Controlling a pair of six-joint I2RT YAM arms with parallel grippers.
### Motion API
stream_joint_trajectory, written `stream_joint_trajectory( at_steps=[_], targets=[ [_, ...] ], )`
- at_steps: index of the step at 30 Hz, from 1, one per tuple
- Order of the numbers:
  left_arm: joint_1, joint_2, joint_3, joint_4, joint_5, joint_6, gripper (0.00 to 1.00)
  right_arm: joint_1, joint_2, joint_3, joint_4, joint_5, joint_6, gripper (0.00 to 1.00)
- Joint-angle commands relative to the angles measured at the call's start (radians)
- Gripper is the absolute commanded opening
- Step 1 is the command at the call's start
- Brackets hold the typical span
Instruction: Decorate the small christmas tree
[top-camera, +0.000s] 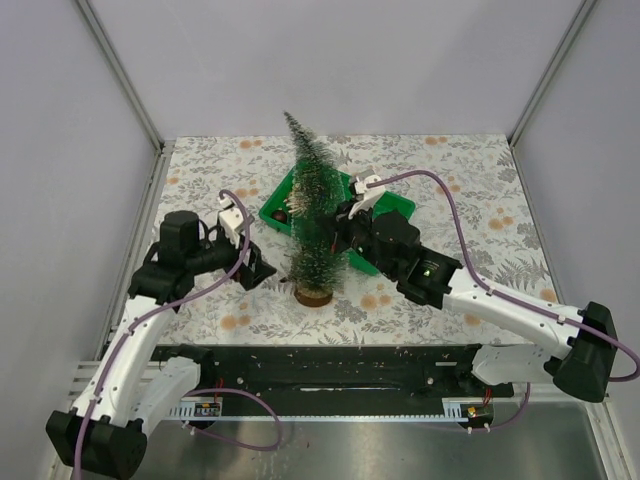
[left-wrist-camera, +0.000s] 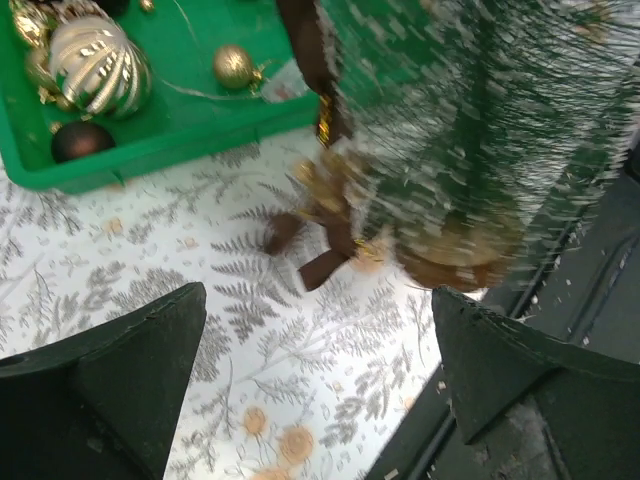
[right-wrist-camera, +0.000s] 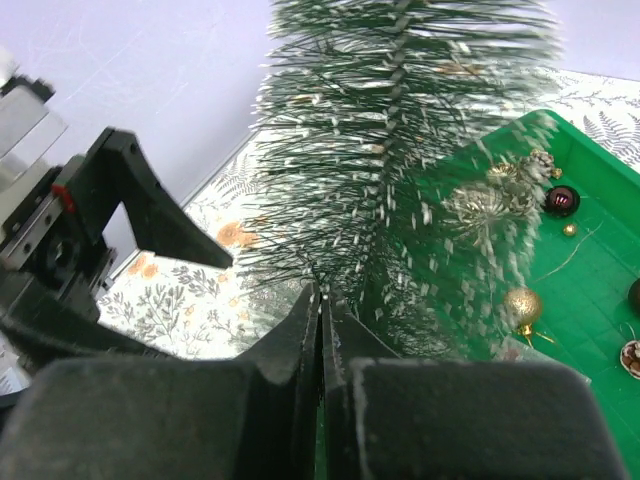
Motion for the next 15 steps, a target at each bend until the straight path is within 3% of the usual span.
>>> stream_joint_trajectory(
  at_steps=[1,8,15],
  targets=[
    [-0.006,0.077,0.033,0.206,-0.001,-0.049,0.99,0.000,-0.088,-0.005,0.061,-0.006,0.027,0.00],
    [-0.060,0.116,-0.003,0.155,0.118,0.054,0.99,0.000,-0.161,-0.013,0.050,-0.054,0.045,0.00],
    [-0.076,0.171,0.024,0.239,0.280,-0.007,0.99,0.000,-0.192,-0.027,0.075,-0.054,0.084,0.00]
  ],
)
